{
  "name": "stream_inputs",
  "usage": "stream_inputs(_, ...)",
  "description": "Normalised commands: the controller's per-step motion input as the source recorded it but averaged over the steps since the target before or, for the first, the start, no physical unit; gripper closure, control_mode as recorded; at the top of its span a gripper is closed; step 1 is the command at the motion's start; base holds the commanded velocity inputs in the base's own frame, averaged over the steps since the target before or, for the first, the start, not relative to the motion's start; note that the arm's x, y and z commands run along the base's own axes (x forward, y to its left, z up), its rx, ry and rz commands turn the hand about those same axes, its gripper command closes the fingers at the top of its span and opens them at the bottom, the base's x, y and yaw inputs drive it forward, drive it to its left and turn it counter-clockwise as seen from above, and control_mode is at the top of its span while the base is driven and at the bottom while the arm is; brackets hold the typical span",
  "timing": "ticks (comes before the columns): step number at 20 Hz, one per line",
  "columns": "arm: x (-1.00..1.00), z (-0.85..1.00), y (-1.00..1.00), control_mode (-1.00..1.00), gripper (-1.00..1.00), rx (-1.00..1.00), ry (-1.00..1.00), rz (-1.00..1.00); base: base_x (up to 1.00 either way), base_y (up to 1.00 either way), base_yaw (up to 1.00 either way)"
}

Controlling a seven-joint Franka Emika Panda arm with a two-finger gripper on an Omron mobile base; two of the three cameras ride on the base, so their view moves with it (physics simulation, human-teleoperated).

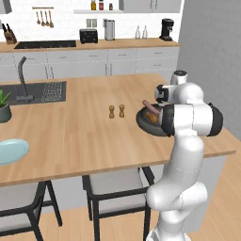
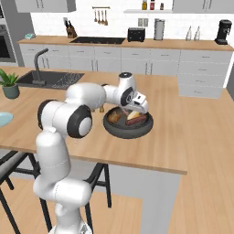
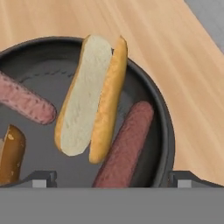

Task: Place one bun and one sausage from the bowl on each plate.

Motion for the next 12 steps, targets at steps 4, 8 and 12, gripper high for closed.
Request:
stream_inputs(4,0.38,-0.12,-0.01,-1.00,-1.00,0.00,0.07,0.00,0.00,0.00,0.00)
stream_inputs(8,0.36,-0.19,0.00,-1.00,-1.00,0.00,0.07,0.00,0.00,0.00,0.00)
stream_inputs(12,0.28,-0.28,0.00,-1.00,-1.00,0.00,0.07,0.00,0.00,0.00,0.00)
